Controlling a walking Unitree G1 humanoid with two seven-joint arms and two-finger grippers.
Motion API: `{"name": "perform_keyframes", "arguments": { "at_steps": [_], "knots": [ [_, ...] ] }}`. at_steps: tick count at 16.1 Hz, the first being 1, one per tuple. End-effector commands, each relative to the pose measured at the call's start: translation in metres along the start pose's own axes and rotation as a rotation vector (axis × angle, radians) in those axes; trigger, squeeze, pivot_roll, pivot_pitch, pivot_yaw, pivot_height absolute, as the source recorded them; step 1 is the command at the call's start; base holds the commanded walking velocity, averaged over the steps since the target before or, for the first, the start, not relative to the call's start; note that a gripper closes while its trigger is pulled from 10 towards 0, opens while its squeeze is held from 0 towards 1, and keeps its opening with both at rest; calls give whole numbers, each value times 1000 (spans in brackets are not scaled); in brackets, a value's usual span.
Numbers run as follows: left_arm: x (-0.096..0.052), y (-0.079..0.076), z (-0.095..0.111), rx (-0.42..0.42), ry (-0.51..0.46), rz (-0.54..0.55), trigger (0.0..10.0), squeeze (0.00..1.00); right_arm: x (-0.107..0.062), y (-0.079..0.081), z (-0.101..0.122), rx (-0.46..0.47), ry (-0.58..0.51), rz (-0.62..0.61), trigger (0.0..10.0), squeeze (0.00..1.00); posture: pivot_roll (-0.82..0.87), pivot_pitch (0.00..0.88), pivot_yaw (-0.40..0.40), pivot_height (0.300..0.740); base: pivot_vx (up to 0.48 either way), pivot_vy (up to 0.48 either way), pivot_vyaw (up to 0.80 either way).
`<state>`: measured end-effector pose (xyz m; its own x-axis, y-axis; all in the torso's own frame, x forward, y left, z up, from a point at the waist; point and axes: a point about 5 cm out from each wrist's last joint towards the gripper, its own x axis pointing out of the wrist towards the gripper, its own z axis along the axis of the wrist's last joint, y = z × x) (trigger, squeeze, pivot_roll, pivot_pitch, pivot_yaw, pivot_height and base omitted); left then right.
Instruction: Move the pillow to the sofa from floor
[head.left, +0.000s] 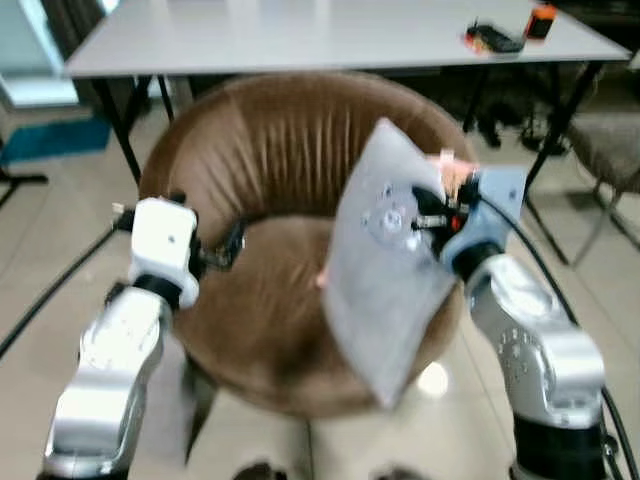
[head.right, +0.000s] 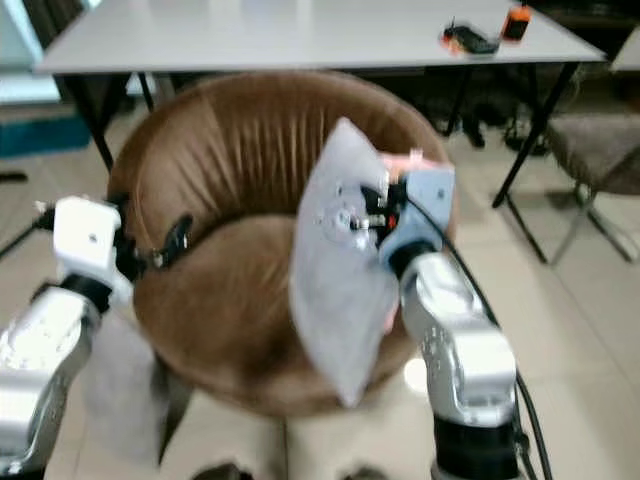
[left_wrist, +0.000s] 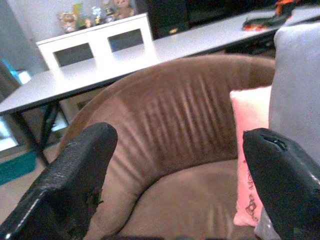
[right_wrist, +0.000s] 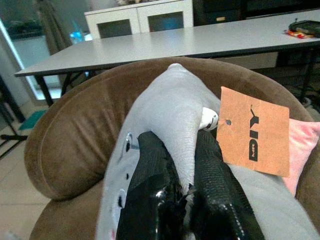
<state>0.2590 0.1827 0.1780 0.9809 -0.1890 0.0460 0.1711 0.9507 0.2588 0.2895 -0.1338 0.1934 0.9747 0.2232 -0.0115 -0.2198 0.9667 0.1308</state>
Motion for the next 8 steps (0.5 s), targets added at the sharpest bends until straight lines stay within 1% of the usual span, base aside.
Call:
{"name": "perform_keyframes", "arguments": {
  "at_steps": [1, 2, 3, 4, 6, 7, 8],
  "knots": [
    [-1, 1, 2, 16, -13, 5, 10000, 0, -2, 3, 13, 13, -72, 34, 10000, 0, -28, 66, 16, 740, 0, 0, 0],
    [-1, 3, 4, 22, -30, 11, 10000, 8, -3, 8, 16, 45, -87, 78, 10000, 0, -28, 66, 16, 740, 0, 0, 0],
    [-2, 4, 6, 26, -40, 5, 10000, 12, -3, 14, 21, 117, -114, 144, 10000, 0, -28, 66, 16, 740, 0, 0, 0],
    [-3, 3, 7, 27, -42, -4, 10000, 16, -4, 15, 22, 134, -118, 153, 10000, 0, -25, 64, 14, 740, 0, 0, 0],
    [-4, 2, 6, 25, -40, -23, 10000, 24, -4, 14, 21, 126, -113, 149, 10000, 0, -25, 64, 14, 740, 0, 0, 0],
    [-6, 1, 6, 17, -38, -44, 10000, 27, -4, 13, 21, 117, -110, 156, 10000, 0, -24, 67, 17, 740, 334, 0, 0],
    [-7, -2, 6, 13, -34, -69, 10000, 31, -4, 12, 19, 110, -104, 153, 10000, 0, -23, 68, 21, 740, 360, 0, 800]
  ]
}}
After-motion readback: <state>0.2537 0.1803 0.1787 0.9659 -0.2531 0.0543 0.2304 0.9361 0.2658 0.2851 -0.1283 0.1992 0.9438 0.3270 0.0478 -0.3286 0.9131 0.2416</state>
